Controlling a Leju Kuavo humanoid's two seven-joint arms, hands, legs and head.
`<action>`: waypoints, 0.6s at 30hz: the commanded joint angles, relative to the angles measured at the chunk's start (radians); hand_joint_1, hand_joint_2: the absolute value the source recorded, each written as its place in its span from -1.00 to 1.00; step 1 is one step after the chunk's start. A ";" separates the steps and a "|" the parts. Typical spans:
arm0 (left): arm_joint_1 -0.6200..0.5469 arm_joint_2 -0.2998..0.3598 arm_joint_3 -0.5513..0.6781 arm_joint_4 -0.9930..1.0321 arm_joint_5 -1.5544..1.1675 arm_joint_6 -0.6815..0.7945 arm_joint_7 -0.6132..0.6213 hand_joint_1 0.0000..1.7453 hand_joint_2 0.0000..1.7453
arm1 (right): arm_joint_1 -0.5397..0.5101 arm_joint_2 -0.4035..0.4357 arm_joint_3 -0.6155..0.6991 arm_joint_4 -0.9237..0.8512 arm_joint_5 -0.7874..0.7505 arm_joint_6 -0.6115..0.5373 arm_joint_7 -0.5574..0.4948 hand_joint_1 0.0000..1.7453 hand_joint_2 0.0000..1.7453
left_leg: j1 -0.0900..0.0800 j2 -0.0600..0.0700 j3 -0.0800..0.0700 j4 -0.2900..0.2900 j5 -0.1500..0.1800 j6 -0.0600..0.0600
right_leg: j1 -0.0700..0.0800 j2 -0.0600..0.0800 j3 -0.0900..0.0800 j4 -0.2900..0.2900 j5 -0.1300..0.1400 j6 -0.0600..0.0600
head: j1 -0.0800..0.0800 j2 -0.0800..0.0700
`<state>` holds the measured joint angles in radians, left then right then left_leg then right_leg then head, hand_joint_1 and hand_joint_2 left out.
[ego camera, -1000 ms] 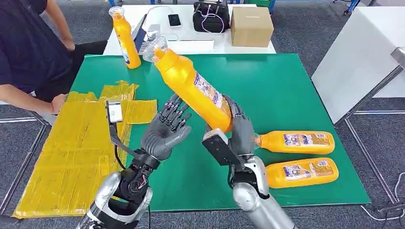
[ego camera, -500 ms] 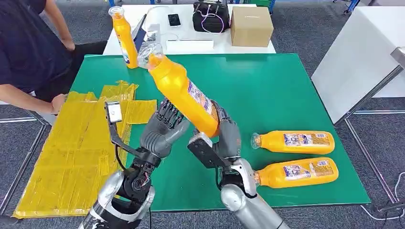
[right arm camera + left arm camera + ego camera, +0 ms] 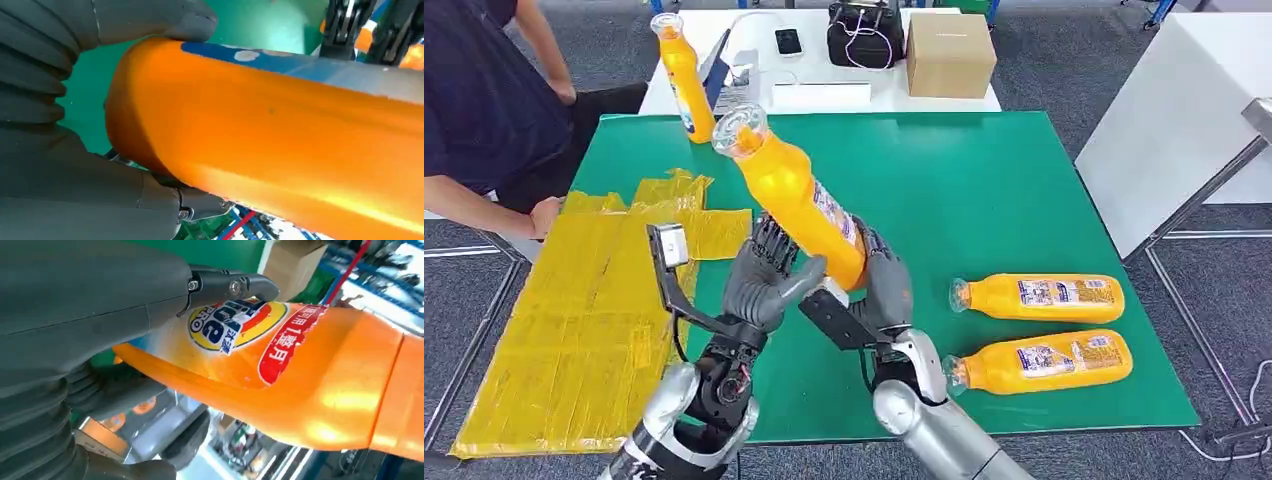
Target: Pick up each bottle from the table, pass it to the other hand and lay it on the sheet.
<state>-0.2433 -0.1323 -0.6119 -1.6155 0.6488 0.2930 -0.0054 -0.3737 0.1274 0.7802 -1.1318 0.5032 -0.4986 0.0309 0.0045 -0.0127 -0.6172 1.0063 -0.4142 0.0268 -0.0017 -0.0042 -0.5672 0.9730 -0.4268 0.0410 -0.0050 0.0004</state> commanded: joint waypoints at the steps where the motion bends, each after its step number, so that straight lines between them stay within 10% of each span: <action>1: -0.099 0.022 -0.201 0.141 -0.018 0.002 -0.032 -1.00 1.00 | -0.040 0.011 0.216 0.170 0.059 -0.003 -0.009 1.00 1.00 | 0.001 -0.001 0.005 -0.001 -0.001 -0.001 | 0.001 -0.002 0.006 -0.002 -0.002 -0.001 | 0.000 0.000; 18: -0.110 0.022 -0.225 0.156 -0.023 0.019 -0.036 -1.00 1.00 | -0.043 0.037 0.281 0.218 0.104 -0.007 0.003 1.00 1.00 | 0.001 0.000 0.003 0.000 -0.002 -0.001 | 0.001 -0.001 0.004 0.000 -0.002 -0.001 | 0.000 0.000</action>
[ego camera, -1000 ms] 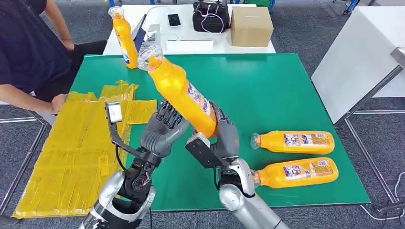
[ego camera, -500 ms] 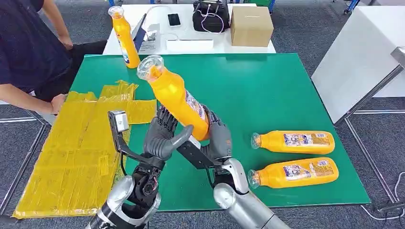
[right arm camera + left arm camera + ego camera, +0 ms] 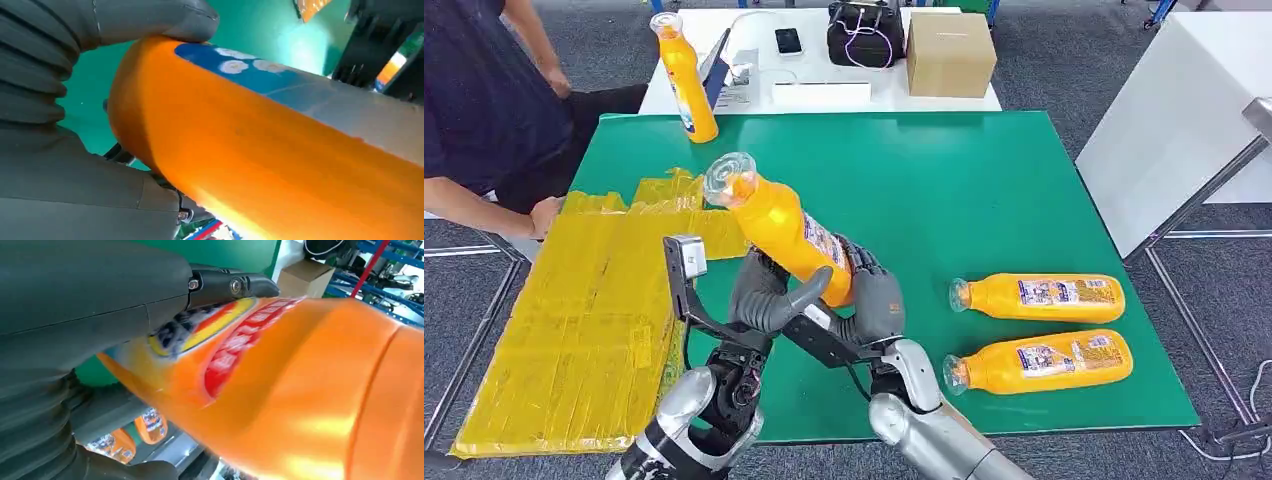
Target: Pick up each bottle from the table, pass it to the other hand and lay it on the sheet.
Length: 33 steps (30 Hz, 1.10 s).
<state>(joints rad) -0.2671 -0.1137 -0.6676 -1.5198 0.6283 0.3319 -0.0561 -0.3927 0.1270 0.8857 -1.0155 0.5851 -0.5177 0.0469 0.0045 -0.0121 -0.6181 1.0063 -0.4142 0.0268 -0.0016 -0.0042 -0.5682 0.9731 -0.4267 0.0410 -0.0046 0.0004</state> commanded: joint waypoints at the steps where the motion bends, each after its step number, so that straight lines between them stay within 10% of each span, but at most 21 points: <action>1: -0.086 0.003 -0.170 0.061 -0.003 -0.019 0.015 -1.00 1.00 | -0.024 0.037 0.175 0.102 0.022 0.012 -0.013 1.00 1.00 | 0.000 -0.001 0.003 0.000 -0.001 -0.001 | 0.000 -0.001 0.003 0.000 -0.002 -0.001 | -0.001 0.000; 17: -0.093 -0.001 -0.187 0.066 0.010 -0.011 0.017 -1.00 1.00 | -0.052 0.042 0.285 0.131 0.080 -0.052 0.022 1.00 1.00 | 0.001 0.000 0.004 0.001 -0.002 -0.001 | 0.001 -0.002 0.005 0.000 -0.003 -0.001 | 0.000 0.000; 18: -0.091 -0.001 -0.186 0.063 0.018 -0.011 0.011 0.42 1.00 | -0.052 0.041 0.288 0.129 0.067 -0.049 0.027 1.00 1.00 | 0.001 -0.001 0.003 0.001 -0.002 -0.001 | 0.001 -0.002 0.004 0.000 -0.002 0.000 | 0.000 0.000; 19: -0.084 0.001 -0.181 0.056 0.025 -0.010 -0.001 1.00 1.00 | -0.053 0.041 0.290 0.129 0.053 -0.048 0.025 1.00 1.00 | 0.001 0.000 0.005 0.001 -0.003 -0.001 | 0.001 -0.002 0.006 0.000 -0.003 -0.001 | 0.000 0.000; 33: -0.071 0.011 -0.179 0.039 0.036 -0.016 -0.037 1.00 1.00 | -0.053 0.040 0.291 0.136 0.031 -0.069 0.027 1.00 1.00 | 0.001 -0.001 0.002 0.000 -0.001 -0.001 | 0.001 -0.002 0.002 0.000 -0.002 0.000 | 0.000 0.000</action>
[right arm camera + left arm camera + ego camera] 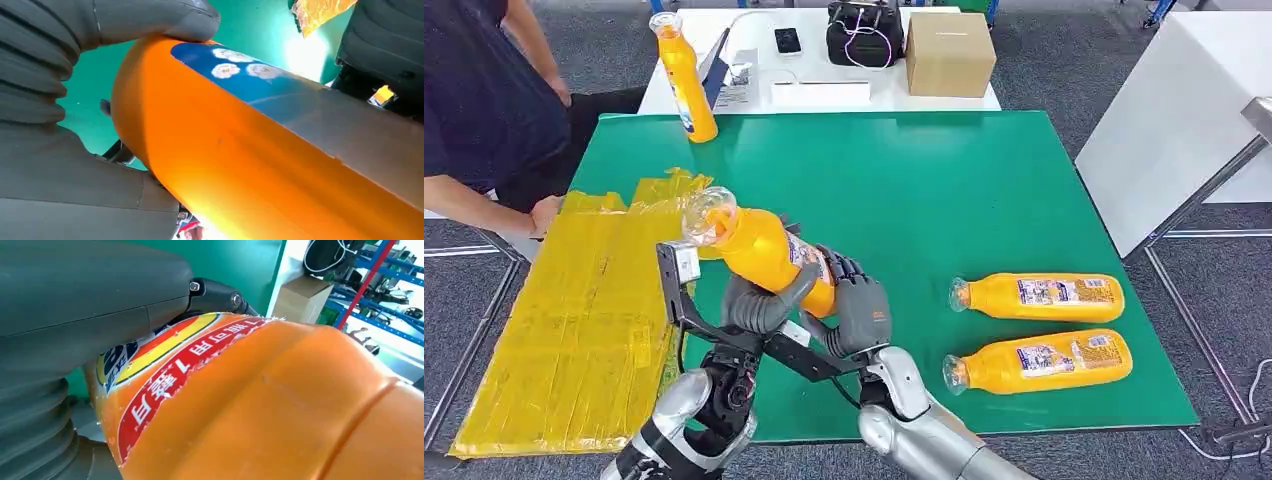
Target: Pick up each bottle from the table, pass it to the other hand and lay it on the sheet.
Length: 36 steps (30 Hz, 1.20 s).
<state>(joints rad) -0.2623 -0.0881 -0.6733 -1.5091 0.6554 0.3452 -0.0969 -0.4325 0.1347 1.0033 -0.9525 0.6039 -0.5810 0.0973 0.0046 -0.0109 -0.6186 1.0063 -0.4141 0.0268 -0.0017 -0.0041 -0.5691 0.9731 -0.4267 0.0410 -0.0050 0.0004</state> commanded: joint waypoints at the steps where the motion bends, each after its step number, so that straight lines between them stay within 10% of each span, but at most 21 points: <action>1: -0.073 -0.013 -0.174 0.026 0.010 -0.029 0.000 1.00 1.00 | -0.014 0.030 0.174 0.068 0.007 -0.008 -0.026 1.00 1.00 | 0.001 -0.002 0.003 0.001 -0.002 -0.001 | 0.001 -0.002 0.005 0.000 -0.002 0.000 | 0.000 0.000; 9: -0.057 -0.008 -0.166 0.036 0.000 -0.054 -0.034 1.00 1.00 | 0.000 -0.033 0.070 -0.020 0.044 0.018 -0.022 1.00 1.00 | 0.000 -0.003 0.003 0.001 -0.002 -0.001 | 0.001 -0.004 0.005 0.000 -0.003 0.000 | 0.000 0.000; 10: -0.059 -0.007 -0.161 0.029 -0.017 -0.057 -0.049 1.00 1.00 | 0.006 -0.038 0.043 -0.020 0.084 0.008 -0.009 0.54 1.00 | 0.001 -0.004 0.004 0.001 -0.002 -0.001 | 0.001 -0.004 0.006 0.000 -0.003 0.000 | 0.000 0.000; 11: -0.064 -0.005 -0.153 0.023 -0.044 -0.052 -0.062 1.00 1.00 | 0.008 -0.046 0.030 -0.023 0.134 0.007 0.017 -1.00 1.00 | 0.000 -0.004 0.003 0.000 -0.001 -0.001 | 0.000 -0.004 0.004 0.000 -0.002 0.000 | 0.000 0.000; 12: -0.068 -0.002 -0.141 0.013 -0.072 -0.044 -0.075 1.00 1.00 | 0.016 -0.056 0.009 -0.032 0.140 0.027 0.036 -1.00 1.00 | 0.000 -0.003 0.001 0.000 0.000 0.000 | 0.000 -0.003 0.002 0.000 -0.001 0.000 | 0.000 0.000; 13: -0.069 0.002 -0.103 -0.012 -0.118 -0.029 -0.085 1.00 1.00 | 0.029 -0.084 -0.021 -0.069 0.166 0.071 0.069 -1.00 -1.00 | 0.001 -0.004 0.003 0.001 -0.001 -0.001 | 0.001 -0.004 0.004 0.000 -0.002 0.000 | 0.000 0.000; 20: -0.032 0.007 0.089 -0.112 -0.322 -0.028 -0.076 1.00 1.00 | 0.231 -0.218 -0.255 -0.356 0.160 0.135 0.051 -1.00 -1.00 | 0.000 -0.004 0.002 0.001 -0.001 -0.001 | 0.000 -0.004 0.004 0.000 -0.002 0.000 | 0.000 0.000; 25: 0.008 0.024 0.268 -0.220 -0.641 -0.055 -0.065 1.00 1.00 | 0.616 -0.275 -0.638 -0.964 -0.172 0.028 -0.255 -1.00 -1.00 | 0.000 -0.010 0.000 0.002 -0.002 -0.001 | 0.000 -0.009 0.003 0.002 -0.005 0.000 | 0.000 0.000; 28: 0.032 0.025 0.315 -0.179 -0.804 -0.054 -0.112 1.00 1.00 | 0.727 -0.285 -0.772 -1.188 -0.476 0.173 -0.332 -1.00 -1.00 | -0.001 -0.010 -0.005 0.001 -0.001 0.000 | -0.001 -0.008 -0.001 0.002 -0.003 0.000 | 0.000 0.000; 33: 0.035 0.009 0.322 -0.164 -0.812 -0.062 -0.128 1.00 1.00 | 0.727 -0.257 -0.786 -1.177 -0.467 0.201 -0.337 -1.00 -1.00 | -0.001 -0.009 -0.003 0.001 -0.001 0.000 | -0.001 -0.006 -0.001 0.001 -0.002 0.000 | 0.000 0.000; 36: 0.041 0.021 0.331 -0.145 -0.912 -0.036 -0.132 1.00 1.00 | 0.767 -0.220 -0.839 -1.261 -0.759 0.345 -0.382 -1.00 -1.00 | -0.001 -0.007 -0.003 0.000 -0.001 -0.001 | -0.001 -0.005 -0.001 0.000 -0.002 0.000 | 0.000 0.000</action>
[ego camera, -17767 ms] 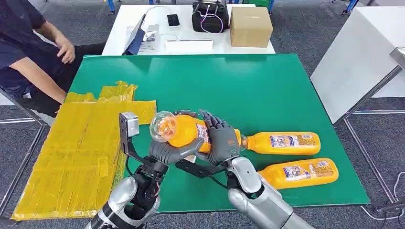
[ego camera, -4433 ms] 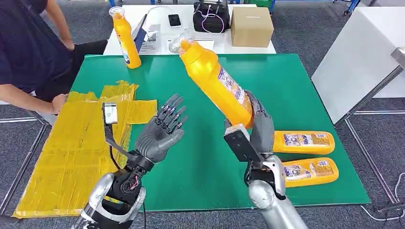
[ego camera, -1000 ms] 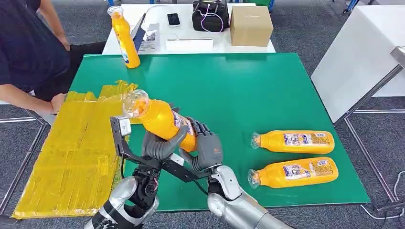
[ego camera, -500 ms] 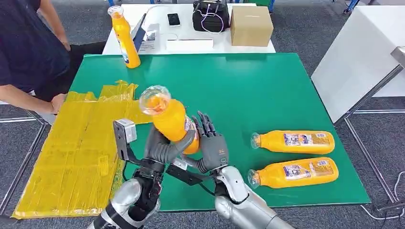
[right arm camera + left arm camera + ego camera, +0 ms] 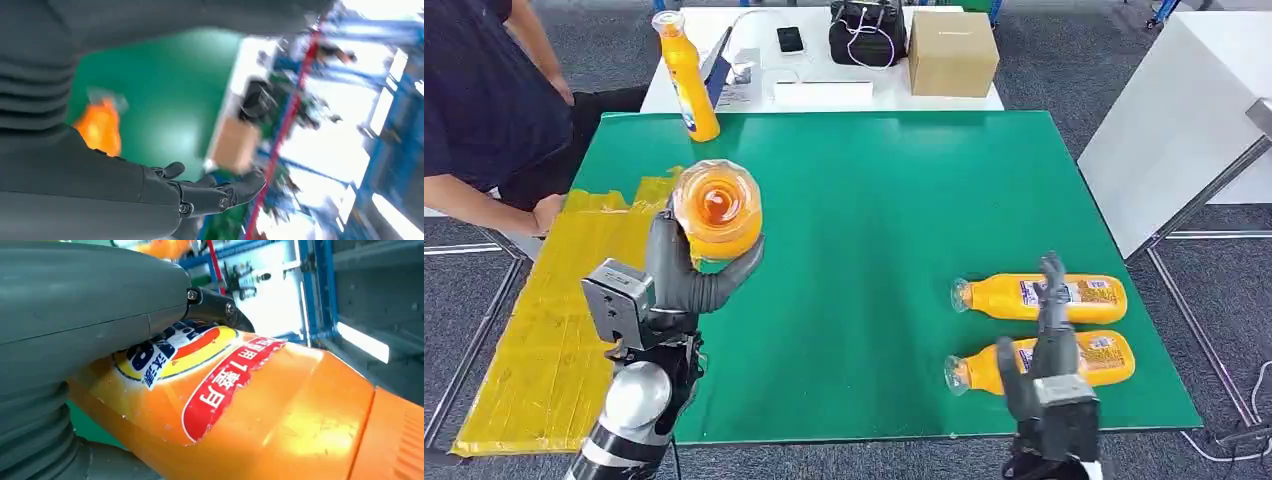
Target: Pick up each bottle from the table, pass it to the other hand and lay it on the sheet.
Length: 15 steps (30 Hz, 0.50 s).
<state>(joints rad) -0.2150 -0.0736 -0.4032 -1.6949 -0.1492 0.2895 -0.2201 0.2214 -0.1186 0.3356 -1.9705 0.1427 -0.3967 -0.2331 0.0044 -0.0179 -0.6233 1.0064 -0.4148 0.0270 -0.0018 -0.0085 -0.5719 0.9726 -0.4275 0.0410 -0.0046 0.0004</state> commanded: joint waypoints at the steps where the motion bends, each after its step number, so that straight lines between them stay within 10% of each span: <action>1: -0.013 0.015 0.064 0.060 -0.183 0.027 -0.027 1.00 1.00 | 0.138 0.023 -0.212 -0.289 -0.455 0.290 -0.057 -1.00 -1.00 | -0.001 0.000 0.001 0.000 0.000 -0.001 | -0.001 -0.001 0.001 0.001 -0.001 0.000 | 0.000 0.000; 5: -0.060 0.055 0.049 0.119 -0.482 0.001 0.027 1.00 1.00 | 0.164 0.079 -0.413 -0.333 -0.637 0.538 -0.022 -1.00 -1.00 | 0.000 -0.001 0.004 0.000 -0.001 -0.001 | 0.000 -0.002 0.004 0.000 -0.002 -0.001 | 0.000 0.000; 15: -0.171 0.095 -0.075 0.390 -0.985 -0.207 0.242 1.00 1.00 | 0.138 0.129 -0.584 -0.283 -0.652 0.666 0.050 -1.00 -1.00 | 0.000 -0.002 0.007 -0.001 0.000 -0.002 | 0.000 -0.004 0.007 -0.001 -0.002 -0.001 | 0.000 0.000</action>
<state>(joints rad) -0.2443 -0.0344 -0.3692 -1.6123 -0.8914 0.2268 -0.1047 0.3698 -0.0569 -0.0581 -2.2808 -0.4867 0.1948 -0.2404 0.0042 -0.0161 -0.6222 1.0065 -0.4143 0.0270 -0.0023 -0.0079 -0.5722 0.9726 -0.4272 0.0410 -0.0050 0.0004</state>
